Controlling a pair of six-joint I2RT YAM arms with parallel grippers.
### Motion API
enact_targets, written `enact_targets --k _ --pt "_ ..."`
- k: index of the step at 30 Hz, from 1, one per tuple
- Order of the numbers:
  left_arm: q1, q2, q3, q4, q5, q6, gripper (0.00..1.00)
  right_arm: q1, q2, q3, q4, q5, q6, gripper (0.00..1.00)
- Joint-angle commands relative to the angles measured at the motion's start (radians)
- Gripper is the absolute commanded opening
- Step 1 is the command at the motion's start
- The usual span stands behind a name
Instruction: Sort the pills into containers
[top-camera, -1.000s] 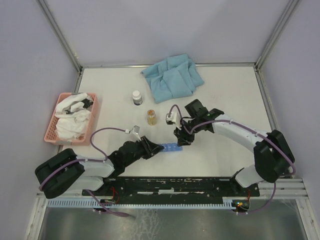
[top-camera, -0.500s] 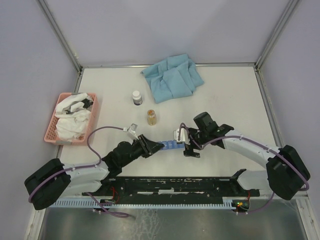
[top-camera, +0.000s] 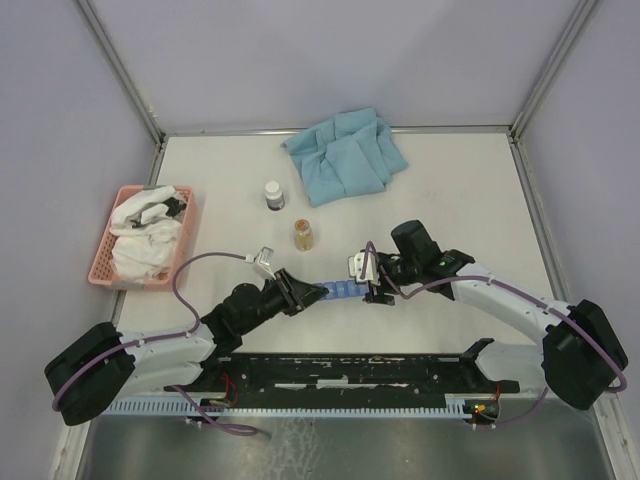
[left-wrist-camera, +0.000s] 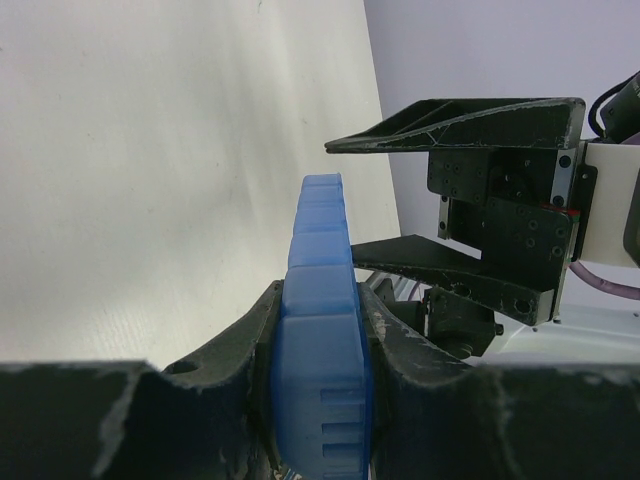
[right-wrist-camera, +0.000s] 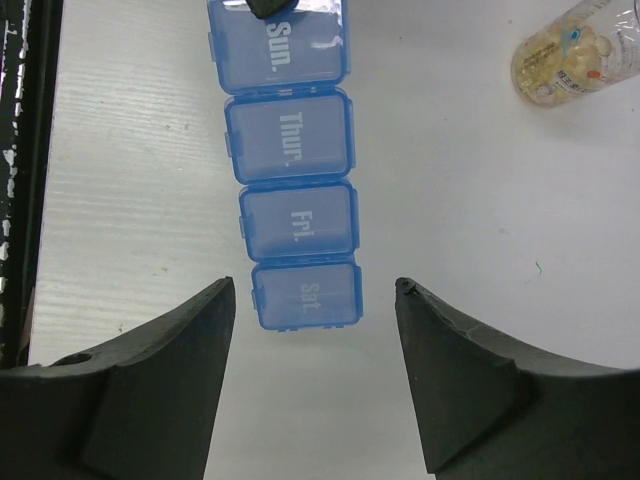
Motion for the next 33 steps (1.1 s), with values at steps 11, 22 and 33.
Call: enact_targets --k 11,22,33 --pt "0.005 -0.011 0.006 0.055 0.026 -0.053 0.03 0.003 -0.011 0.026 -0.015 -0.045 -0.013 0.71" --pt "0.005 -0.015 0.004 0.060 0.024 -0.057 0.03 0.008 -0.008 0.034 -0.037 -0.056 -0.026 0.63" --pt "0.005 -0.033 0.022 -0.027 0.015 -0.004 0.03 0.003 -0.011 0.072 -0.068 -0.085 0.033 0.45"
